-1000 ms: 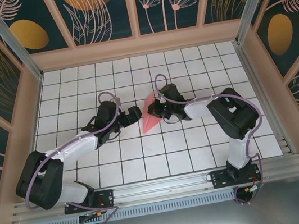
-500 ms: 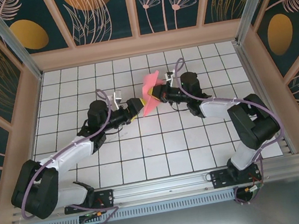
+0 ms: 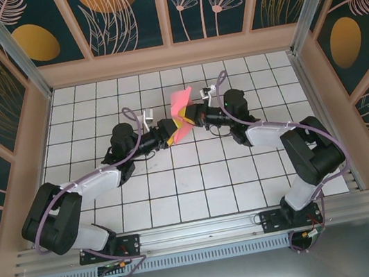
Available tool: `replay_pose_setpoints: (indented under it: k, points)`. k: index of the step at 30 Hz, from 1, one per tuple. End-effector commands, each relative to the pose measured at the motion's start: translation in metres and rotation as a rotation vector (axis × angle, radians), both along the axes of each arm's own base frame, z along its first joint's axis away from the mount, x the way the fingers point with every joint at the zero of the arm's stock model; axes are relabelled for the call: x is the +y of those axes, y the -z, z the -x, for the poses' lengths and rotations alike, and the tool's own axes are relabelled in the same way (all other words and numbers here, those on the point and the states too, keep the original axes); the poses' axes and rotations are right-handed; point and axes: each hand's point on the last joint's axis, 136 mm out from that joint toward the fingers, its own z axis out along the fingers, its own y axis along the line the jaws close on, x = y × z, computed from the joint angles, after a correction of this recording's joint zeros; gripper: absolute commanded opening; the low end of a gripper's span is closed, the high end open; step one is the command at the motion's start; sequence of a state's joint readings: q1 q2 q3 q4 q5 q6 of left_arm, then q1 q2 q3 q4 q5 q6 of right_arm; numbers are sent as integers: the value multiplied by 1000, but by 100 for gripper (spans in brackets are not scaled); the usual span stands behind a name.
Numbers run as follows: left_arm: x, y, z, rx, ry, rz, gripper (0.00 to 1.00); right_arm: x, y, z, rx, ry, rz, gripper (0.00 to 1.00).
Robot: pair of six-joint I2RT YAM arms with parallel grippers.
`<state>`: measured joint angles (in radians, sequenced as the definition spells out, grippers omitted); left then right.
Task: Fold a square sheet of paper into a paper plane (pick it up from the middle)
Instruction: Pick up the paper from the center of the table, then turn over the paper at the center of the table.
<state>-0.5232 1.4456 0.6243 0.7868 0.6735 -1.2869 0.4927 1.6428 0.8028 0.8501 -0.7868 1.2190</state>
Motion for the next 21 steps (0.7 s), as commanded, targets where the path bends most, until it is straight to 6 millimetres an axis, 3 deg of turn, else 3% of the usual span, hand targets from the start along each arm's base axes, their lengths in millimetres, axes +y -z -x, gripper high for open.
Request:
replay_pose_setpoints:
  k: [1,10,14,17,21]
  points:
    - [-1,-13,-5,-48,0,32,57,4,-3,8,-21,-39,-24,3]
    - [4,3,-10,-45,-41,-43,22,0,14,7,7,-33,49,9]
    - [8,18,-15,-57,-68,-147,10,-12,25,3,21,15,127,26]
    - [29,48,-26,-70,-147,-397,8,-35,41,-6,23,119,276,42]
    - [76,80,-37,-88,-256,-773,9,-64,54,-10,-5,242,458,58]
